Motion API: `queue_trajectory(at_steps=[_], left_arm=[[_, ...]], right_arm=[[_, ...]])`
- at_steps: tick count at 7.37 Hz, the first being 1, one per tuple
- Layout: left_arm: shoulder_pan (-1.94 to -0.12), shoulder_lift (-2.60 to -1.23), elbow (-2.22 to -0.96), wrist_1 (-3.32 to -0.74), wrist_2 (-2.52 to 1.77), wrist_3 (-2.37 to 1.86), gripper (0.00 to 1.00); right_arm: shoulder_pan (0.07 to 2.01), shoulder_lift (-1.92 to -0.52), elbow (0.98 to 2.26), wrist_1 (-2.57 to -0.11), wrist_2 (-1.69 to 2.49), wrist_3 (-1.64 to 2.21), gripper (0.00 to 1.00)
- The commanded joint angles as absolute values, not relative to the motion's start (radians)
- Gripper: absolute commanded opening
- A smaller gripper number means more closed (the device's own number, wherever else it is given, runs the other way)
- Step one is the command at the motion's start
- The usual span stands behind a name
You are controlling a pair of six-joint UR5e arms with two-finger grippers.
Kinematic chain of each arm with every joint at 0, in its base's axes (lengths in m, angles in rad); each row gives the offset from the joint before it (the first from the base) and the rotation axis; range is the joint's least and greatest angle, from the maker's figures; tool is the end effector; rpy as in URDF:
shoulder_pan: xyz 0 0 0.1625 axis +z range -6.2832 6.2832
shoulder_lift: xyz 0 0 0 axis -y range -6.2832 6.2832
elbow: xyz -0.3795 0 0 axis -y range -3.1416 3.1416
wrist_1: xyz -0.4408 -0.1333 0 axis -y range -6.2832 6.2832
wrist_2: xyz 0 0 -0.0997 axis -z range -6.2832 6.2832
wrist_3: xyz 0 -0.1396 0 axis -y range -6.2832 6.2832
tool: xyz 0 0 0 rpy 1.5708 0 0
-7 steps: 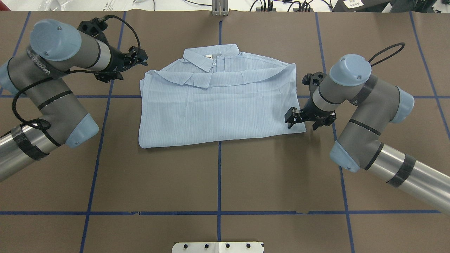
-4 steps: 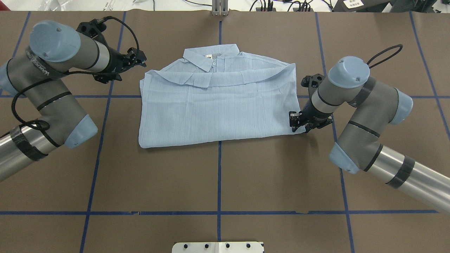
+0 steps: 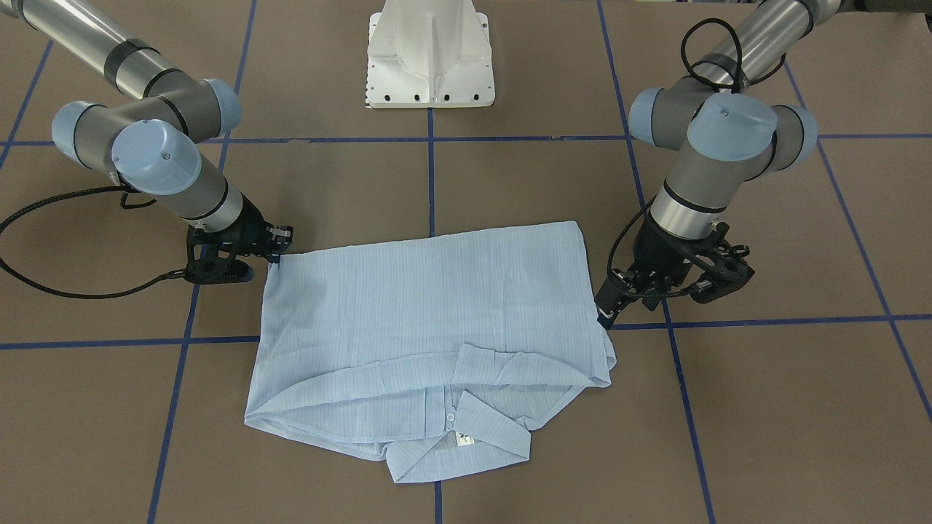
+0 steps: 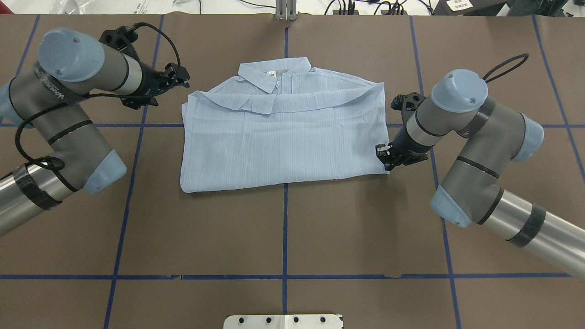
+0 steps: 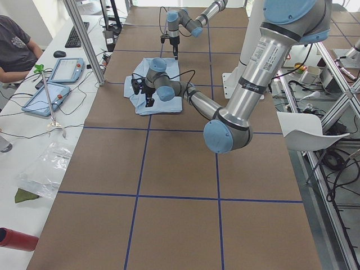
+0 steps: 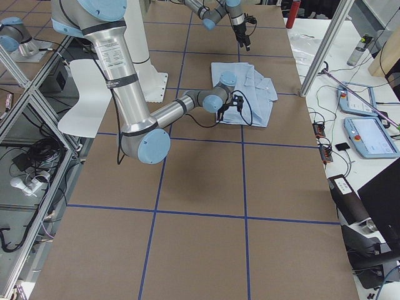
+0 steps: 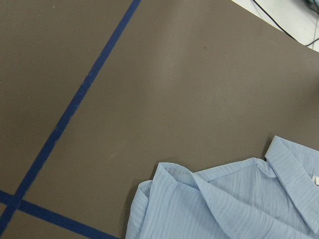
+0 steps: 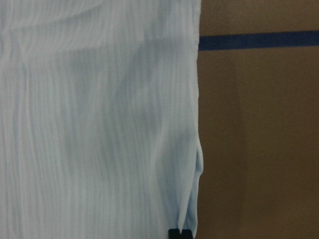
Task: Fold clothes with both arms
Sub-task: 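Lower the right gripper to the folded shirt's side edge nearest it, then grasp the shirt edge with the right gripper and drag it toward the robot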
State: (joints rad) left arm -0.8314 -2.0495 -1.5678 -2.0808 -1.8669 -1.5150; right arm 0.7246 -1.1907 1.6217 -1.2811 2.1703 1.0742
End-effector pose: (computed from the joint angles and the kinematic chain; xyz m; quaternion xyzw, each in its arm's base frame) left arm 0.4256 -0.6040 0.2881 0.0835 0.4784 -0.2649 0.8330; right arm -0.4822 -0.4997 0.3516 -0.0332 -0.4344 -0.0017 0.9001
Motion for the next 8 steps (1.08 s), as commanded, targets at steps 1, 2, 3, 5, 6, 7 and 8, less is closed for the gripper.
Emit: queue_trajectory(at_steps=[1, 2, 3, 5, 6, 7, 8], left_arm=[[-0.831, -2.049, -1.568, -2.082, -1.865, -1.516, 0.98], [-0.831, -2.049, -1.569, -2.08, -1.865, -1.516, 0.98], [-0.833, -2.049, -1.572, -2.08, -1.865, -1.525, 0.98], [-0.834, -2.042, -1.574, -2.079, -1.862, -1.526, 0.98], [-0.834, -2.031, -1.583, -2.079, -1.861, -1.528, 0.98], [-0.834, -2.022, -1.591, -2.079, -1.861, -1.528, 0.98], [-0.834, -2.022, -1.591, -2.079, -1.861, -1.529, 0.98]], right_arm=[[0.726, -1.207, 1.64, -1.281, 2.171, 1.074, 0.0], [0.724, -1.271, 1.725, -1.281, 2.174, 1.074, 0.0], [0.71, -1.381, 1.859, -1.284, 2.195, 1.074, 0.0], [0.663, -1.532, 2.018, -1.282, 2.194, 1.074, 0.0], [0.606, -1.619, 2.104, -1.282, 2.192, 1.077, 0.0], [0.559, -1.688, 2.165, -1.281, 2.197, 1.08, 0.0], [0.466, -1.745, 2.222, -1.281, 2.218, 1.092, 0.0]])
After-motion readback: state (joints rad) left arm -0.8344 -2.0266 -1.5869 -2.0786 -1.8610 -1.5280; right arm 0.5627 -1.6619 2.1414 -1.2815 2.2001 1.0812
